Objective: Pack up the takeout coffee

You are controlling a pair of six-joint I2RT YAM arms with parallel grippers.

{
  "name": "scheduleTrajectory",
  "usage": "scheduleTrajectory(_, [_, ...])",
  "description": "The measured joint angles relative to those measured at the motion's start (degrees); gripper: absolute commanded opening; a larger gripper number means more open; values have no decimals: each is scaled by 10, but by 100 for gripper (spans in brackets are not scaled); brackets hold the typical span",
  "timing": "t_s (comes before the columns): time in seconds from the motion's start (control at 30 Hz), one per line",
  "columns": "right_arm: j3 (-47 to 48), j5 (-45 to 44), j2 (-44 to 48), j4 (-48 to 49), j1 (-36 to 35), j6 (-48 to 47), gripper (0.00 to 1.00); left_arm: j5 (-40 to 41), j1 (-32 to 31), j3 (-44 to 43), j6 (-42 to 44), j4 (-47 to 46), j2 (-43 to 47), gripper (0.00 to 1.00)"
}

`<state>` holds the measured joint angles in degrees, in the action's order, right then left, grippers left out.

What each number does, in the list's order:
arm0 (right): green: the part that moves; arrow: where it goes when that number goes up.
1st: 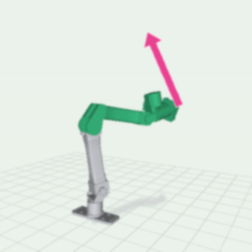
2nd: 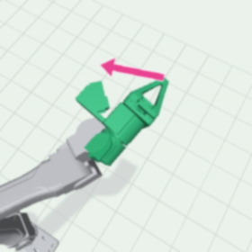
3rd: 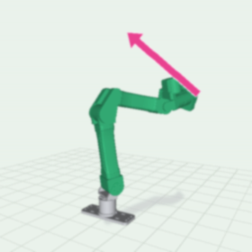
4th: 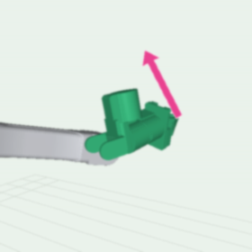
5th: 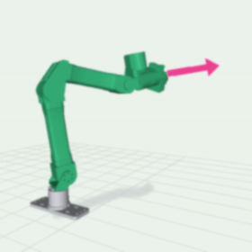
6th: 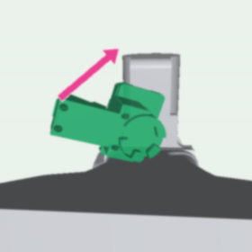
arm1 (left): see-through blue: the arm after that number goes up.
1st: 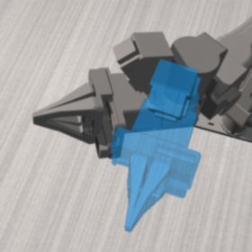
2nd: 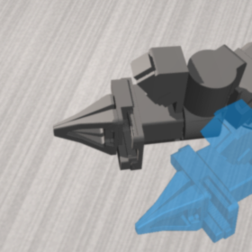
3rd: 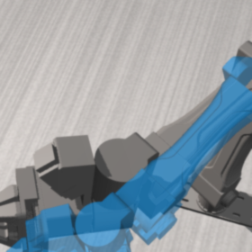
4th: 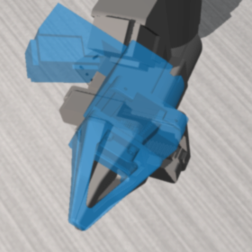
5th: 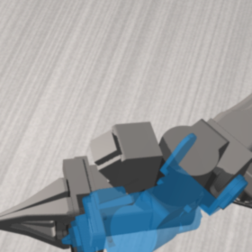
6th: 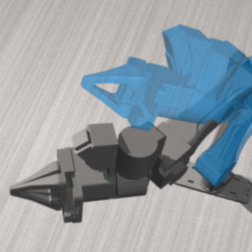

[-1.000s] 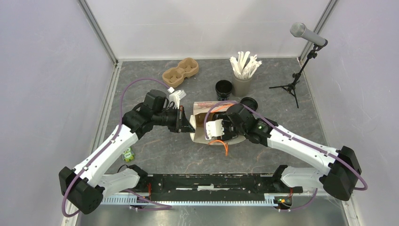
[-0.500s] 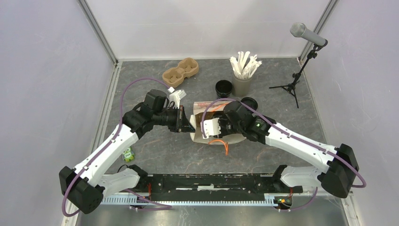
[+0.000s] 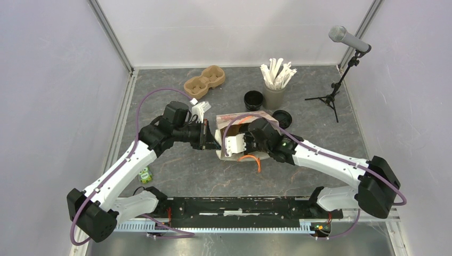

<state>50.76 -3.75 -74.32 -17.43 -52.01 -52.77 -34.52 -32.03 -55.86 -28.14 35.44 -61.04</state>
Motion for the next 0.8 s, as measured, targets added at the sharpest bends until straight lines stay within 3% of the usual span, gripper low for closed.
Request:
scheduleTrajectory(0.23, [-41,-40,7,19,7,0,31,0,0,-1,0,0,0,8])
scheduleTrajectory(0.8, [-73,-86,29,75,40,42,31,0,0,-1,0,0,0,8])
